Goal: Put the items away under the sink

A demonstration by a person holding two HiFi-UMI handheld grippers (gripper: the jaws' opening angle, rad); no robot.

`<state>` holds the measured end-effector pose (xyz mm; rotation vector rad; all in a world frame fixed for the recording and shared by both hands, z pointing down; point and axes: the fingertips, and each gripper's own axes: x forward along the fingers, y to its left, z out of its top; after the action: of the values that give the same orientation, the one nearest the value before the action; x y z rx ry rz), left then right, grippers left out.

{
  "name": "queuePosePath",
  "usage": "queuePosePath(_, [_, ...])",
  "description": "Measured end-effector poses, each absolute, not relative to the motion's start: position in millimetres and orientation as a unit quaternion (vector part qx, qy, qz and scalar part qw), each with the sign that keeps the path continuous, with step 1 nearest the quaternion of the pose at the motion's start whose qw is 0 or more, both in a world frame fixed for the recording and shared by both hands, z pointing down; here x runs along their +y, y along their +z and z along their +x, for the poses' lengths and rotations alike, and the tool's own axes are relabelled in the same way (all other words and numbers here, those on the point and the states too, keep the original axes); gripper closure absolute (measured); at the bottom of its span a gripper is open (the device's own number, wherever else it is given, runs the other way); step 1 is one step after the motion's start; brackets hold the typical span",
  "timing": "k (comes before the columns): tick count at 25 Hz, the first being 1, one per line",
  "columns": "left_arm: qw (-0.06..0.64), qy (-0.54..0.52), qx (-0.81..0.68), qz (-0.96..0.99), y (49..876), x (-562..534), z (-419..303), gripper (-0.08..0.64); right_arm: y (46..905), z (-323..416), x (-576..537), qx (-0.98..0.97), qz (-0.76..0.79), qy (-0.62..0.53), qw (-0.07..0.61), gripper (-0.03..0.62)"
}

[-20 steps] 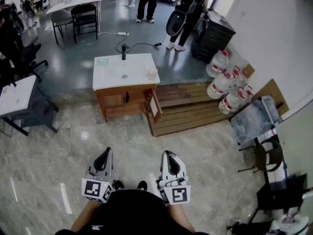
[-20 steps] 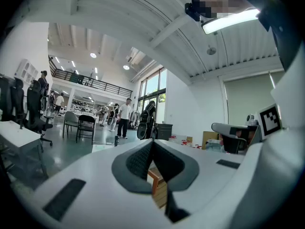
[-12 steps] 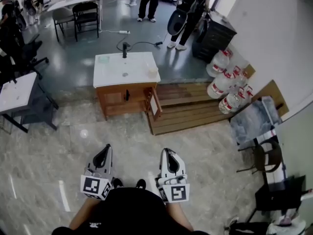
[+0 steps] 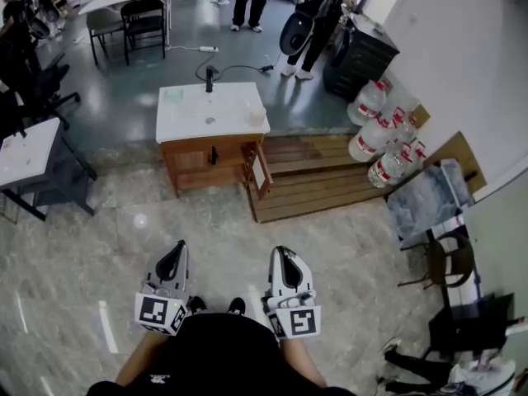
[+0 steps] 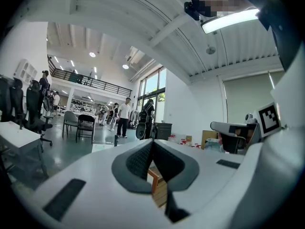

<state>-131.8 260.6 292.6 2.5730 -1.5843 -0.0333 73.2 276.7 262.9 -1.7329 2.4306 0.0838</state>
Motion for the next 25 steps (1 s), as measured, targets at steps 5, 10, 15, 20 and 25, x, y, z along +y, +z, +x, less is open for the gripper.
queuePosePath(5, [0.061, -0.010, -0.522, 0.851, 293.0, 261.6, -130.8, 0.555, 267.5, 74.7, 277.6, 0.812, -0.580, 0.016, 0.060, 0.522])
queuePosePath(10, [0.064, -0.010, -0.519, 0.852, 296.5, 262.0, -129.2, 0.555, 268.1, 71.9, 276.7, 0.820, -0.570, 0.016, 0.061, 0.433])
queuePosePath(15, [0.065, -0.008, -0.519, 0.852, 298.4, 261.9, -131.3, 0.555, 266.0, 69.3, 276.1, 0.824, -0.563, 0.018, 0.069, 0.329])
queuePosePath(20, [0.064, -0.008, -0.519, 0.853, 305.1, 259.5, -135.2, 0.555, 266.7, 70.6, 274.9, 0.822, -0.565, 0.026, 0.064, 0.252])
queuePosePath(25, [0.070, -0.004, -0.522, 0.850, 305.0, 258.4, -141.9, 0.555, 270.5, 69.2, 272.7, 0.819, -0.570, 0.007, 0.060, 0.171])
